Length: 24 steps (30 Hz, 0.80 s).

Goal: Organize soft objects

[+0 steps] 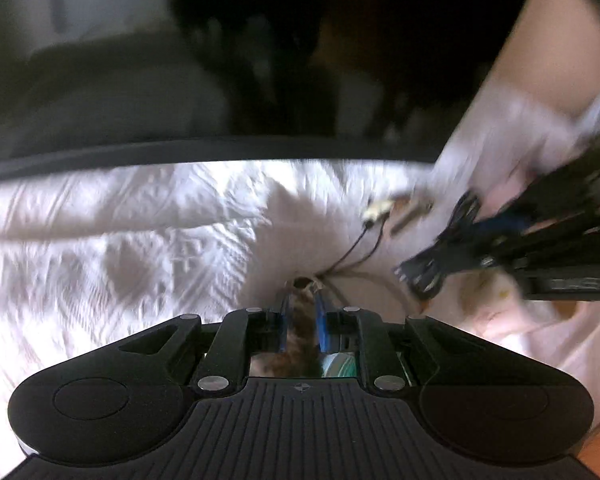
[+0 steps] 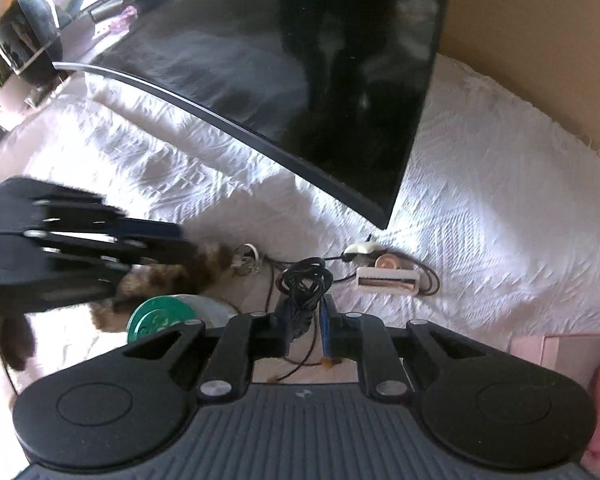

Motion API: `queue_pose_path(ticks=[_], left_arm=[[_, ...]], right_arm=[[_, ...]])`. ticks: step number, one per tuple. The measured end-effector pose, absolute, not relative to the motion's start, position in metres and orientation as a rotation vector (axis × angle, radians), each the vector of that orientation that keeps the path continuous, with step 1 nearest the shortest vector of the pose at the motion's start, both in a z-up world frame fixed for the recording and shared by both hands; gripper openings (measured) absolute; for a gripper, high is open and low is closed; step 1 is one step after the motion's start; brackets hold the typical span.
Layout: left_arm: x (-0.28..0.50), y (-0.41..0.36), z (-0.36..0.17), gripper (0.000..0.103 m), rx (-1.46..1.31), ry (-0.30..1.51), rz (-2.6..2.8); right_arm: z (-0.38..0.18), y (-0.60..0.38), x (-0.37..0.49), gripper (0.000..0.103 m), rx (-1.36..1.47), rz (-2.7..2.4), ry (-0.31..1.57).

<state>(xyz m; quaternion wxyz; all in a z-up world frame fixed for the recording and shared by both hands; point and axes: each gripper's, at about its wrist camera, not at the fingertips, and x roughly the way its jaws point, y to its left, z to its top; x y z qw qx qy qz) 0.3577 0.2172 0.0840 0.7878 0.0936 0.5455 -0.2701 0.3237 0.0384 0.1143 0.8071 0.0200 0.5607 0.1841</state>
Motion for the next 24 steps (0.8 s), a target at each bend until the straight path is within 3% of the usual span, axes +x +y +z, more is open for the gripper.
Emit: queue_pose_path(ticks=[5,9,17,24], left_arm=[[0.362,0.171,0.071,0.016,0.508,1.277,-0.519],[0.371,0.165,0.067,0.021,0.539,1.312,-0.475],[0.396,0.159,0.039,0.006,0.469,1.431,-0.445],[0.408,0.16,0.031,0.003,0.411,1.432,-0.445]], right_arm=[[0.116,0.03,0.322,0.014,0.077,0.416,1.179],[0.115,0.024,0.32,0.014,0.096,0.43,1.169],[0.109,0.007,0.326,0.014,0.143,0.406,1.172],[0.111,-0.002,0.325,0.014,0.151,0.399,1.155]])
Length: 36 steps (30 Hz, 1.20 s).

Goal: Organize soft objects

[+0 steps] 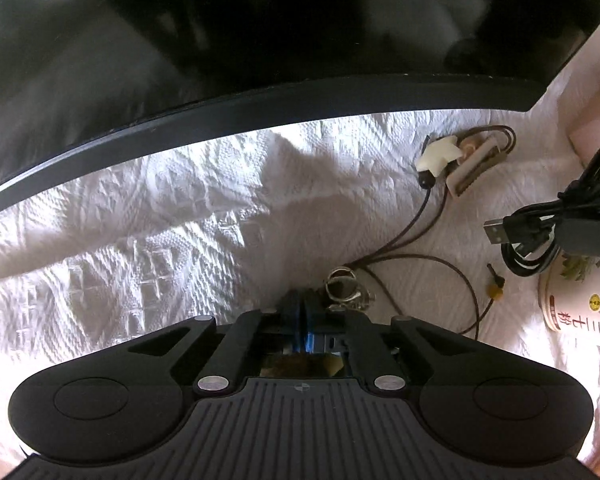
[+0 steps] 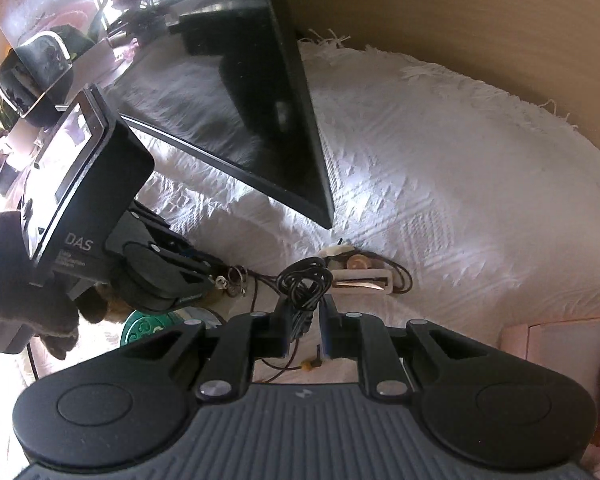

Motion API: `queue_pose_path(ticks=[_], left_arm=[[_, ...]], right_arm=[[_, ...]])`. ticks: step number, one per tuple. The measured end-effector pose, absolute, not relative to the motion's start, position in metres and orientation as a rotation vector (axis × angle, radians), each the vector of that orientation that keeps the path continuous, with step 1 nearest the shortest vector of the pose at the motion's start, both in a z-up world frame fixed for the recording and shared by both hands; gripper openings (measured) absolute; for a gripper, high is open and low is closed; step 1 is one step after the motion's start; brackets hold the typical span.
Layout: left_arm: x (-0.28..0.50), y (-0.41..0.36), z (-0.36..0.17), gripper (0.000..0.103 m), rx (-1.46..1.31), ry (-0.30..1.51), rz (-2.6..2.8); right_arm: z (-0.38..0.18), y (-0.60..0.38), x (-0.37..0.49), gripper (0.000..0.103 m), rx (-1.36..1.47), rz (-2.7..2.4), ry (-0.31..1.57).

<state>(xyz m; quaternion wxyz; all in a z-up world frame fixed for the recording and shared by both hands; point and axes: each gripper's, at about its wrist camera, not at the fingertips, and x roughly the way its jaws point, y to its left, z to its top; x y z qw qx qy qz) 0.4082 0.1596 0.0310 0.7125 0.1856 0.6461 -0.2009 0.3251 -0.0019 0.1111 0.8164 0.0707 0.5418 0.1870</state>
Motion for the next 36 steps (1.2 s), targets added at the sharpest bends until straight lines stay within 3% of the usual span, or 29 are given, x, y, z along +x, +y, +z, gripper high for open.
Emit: queue_pose_path(ticks=[14,25,33,36], left_arm=[[0.366,0.213,0.045,0.004,0.173,1.19,-0.452],[0.338,0.273,0.145,0.005,-0.068,0.922,-0.399],[0.331,0.254,0.11,0.011,-0.036,1.129,-0.484],[0.335,0.235,0.107,0.012,0.056,1.113,-0.535]], right_arm=[[0.114,0.001,0.318,0.014,0.14,0.409,1.151],[0.168,-0.003,0.292,0.014,0.138,0.413,1.021],[0.162,0.002,0.275,0.014,0.099,0.408,1.041],[0.15,-0.002,0.287,0.014,0.122,0.401,1.074]])
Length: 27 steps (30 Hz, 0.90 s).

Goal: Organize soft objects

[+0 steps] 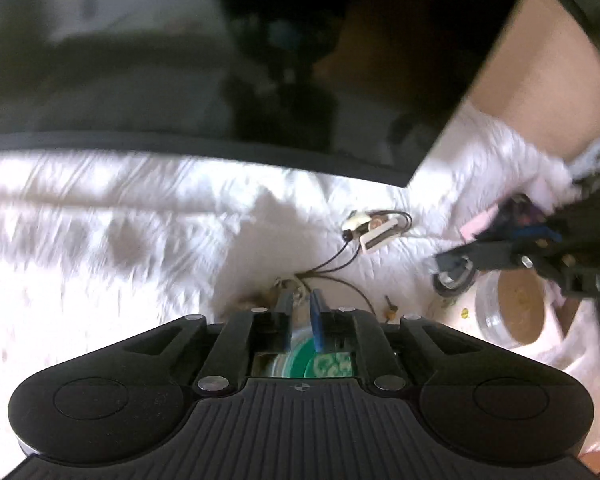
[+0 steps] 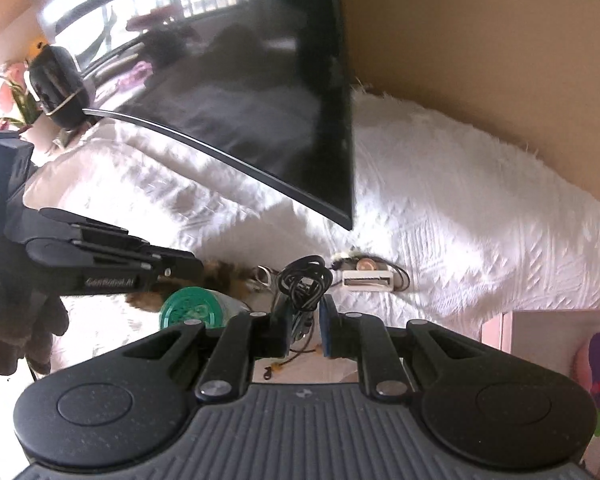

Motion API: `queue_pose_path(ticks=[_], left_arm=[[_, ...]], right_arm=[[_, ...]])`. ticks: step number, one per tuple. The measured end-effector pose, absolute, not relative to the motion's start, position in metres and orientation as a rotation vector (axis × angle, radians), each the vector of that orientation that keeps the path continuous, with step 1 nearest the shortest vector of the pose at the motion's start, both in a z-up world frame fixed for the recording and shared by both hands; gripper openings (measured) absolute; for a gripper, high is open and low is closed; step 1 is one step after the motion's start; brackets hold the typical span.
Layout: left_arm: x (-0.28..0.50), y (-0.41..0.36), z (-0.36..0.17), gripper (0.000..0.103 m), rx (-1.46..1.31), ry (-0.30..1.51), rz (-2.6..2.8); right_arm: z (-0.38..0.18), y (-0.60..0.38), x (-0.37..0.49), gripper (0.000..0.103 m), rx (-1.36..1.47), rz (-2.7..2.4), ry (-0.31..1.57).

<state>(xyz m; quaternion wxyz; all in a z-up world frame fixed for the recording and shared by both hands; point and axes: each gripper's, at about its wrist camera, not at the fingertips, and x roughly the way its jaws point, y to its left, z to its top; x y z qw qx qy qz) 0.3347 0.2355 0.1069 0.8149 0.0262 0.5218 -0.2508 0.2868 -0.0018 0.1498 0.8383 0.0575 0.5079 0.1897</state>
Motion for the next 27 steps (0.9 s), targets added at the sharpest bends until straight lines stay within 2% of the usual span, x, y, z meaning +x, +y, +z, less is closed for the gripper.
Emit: queue_pose_path(ticks=[3,7,11,12,17,20,21,23,27], left_arm=[[0.338,0.21,0.1,0.012,0.215,1.113,-0.591],[0.348,0.181,0.08,0.014,0.441,1.136,-0.622],[0.364,0.161,0.054,0.016,0.604,1.212,-0.68],[0.37,0.157,0.052,0.02,0.61,1.241,-0.688],[0.393,0.144,0.027,0.018,0.732,1.356,-0.621],[0.395,0.138,0.027,0.024,0.787,1.345,-0.606],[0.396,0.136,0.026,0.017,0.809,1.328,-0.591],[0.396,0.133,0.026,0.01,0.845,1.282,-0.56],[0.399,0.135,0.037,0.009,0.8,1.177,-0.512]], right_arm=[[0.137,-0.004,0.298,0.016,0.144,0.425,1.114],[0.131,-0.008,0.304,0.03,0.133,0.457,1.089],[0.132,-0.021,0.305,0.03,0.124,0.447,1.06],[0.132,-0.026,0.305,0.03,0.129,0.445,1.055],[0.133,-0.042,0.309,0.031,0.184,0.451,1.043],[0.132,-0.045,0.31,0.031,0.183,0.454,1.041],[0.132,-0.046,0.311,0.031,0.182,0.454,1.042],[0.131,-0.046,0.312,0.031,0.184,0.445,1.04],[0.129,-0.048,0.313,0.031,0.178,0.435,1.044]])
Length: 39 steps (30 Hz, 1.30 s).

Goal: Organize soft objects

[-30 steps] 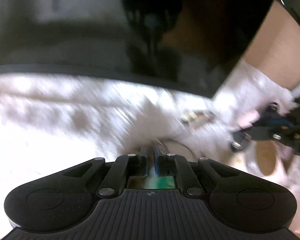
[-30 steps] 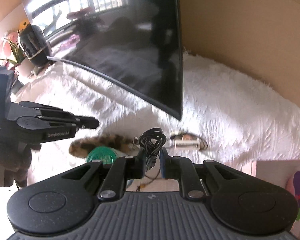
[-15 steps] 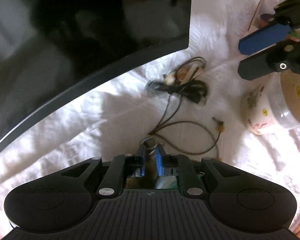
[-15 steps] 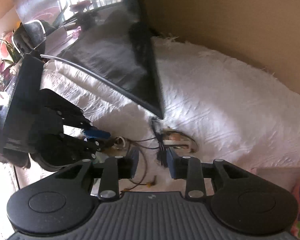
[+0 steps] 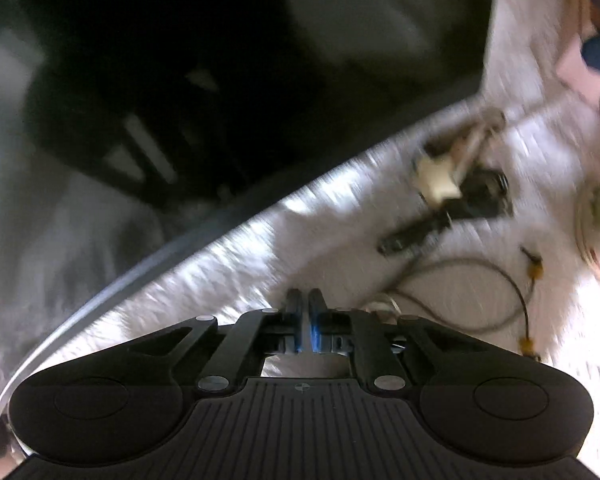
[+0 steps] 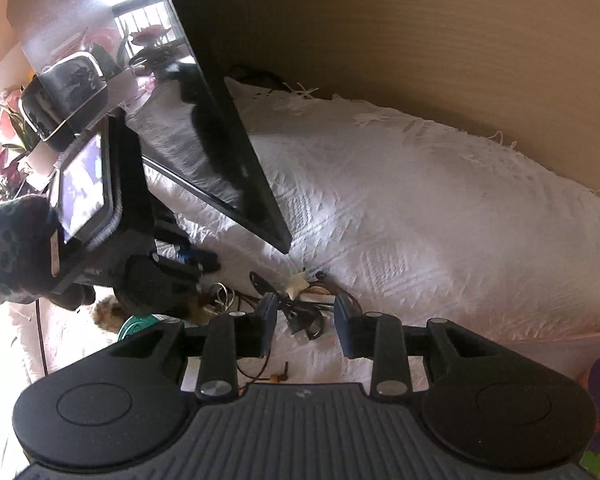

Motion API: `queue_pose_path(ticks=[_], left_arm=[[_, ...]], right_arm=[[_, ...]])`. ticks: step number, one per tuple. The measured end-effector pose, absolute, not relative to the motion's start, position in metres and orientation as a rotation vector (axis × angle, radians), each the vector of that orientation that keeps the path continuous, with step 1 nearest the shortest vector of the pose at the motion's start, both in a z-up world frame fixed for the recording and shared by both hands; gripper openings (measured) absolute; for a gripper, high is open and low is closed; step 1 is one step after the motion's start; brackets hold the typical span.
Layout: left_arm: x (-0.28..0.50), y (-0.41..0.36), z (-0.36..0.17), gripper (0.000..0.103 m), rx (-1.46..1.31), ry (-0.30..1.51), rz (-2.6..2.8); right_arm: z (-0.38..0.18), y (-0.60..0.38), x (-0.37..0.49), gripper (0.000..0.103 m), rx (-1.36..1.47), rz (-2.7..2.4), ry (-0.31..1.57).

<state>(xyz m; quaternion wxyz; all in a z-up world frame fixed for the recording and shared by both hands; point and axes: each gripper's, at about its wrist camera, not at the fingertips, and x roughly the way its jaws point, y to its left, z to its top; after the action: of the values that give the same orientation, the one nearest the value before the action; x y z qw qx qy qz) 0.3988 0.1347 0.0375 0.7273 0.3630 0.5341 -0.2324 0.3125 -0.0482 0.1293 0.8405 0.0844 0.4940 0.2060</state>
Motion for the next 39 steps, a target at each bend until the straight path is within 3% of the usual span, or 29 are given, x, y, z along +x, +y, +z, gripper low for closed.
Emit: queue_pose_path(ticks=[2,4,8,13,17,24,32,39], left_arm=[[0.397,0.135,0.05,0.011,0.749,1.148,-0.545],[0.398,0.14,0.058,0.02,0.674,1.199,-0.625],[0.401,0.136,0.058,0.02,0.599,1.314,-0.722],[0.388,0.114,0.044,0.02,0.748,1.422,-0.754],[0.381,0.1,0.032,0.019,0.884,1.418,-0.681],[0.366,0.107,0.027,0.019,0.814,1.479,-0.692],[0.322,0.122,0.076,0.021,0.868,1.157,-0.728],[0.336,0.129,0.047,0.024,0.941,1.211,-0.718]], right_arm=[[0.128,-0.048,0.313,0.031,0.175,0.433,1.049],[0.127,-0.048,0.314,0.031,0.175,0.432,1.054],[0.124,-0.046,0.318,0.031,0.187,0.439,1.067],[0.122,-0.047,0.318,0.031,0.188,0.449,1.076],[0.118,-0.049,0.319,0.031,0.2,0.446,1.087],[0.114,-0.05,0.316,0.031,0.207,0.454,1.11],[0.111,-0.048,0.319,0.031,0.199,0.447,1.117],[0.111,-0.038,0.32,0.031,0.188,0.474,1.131]])
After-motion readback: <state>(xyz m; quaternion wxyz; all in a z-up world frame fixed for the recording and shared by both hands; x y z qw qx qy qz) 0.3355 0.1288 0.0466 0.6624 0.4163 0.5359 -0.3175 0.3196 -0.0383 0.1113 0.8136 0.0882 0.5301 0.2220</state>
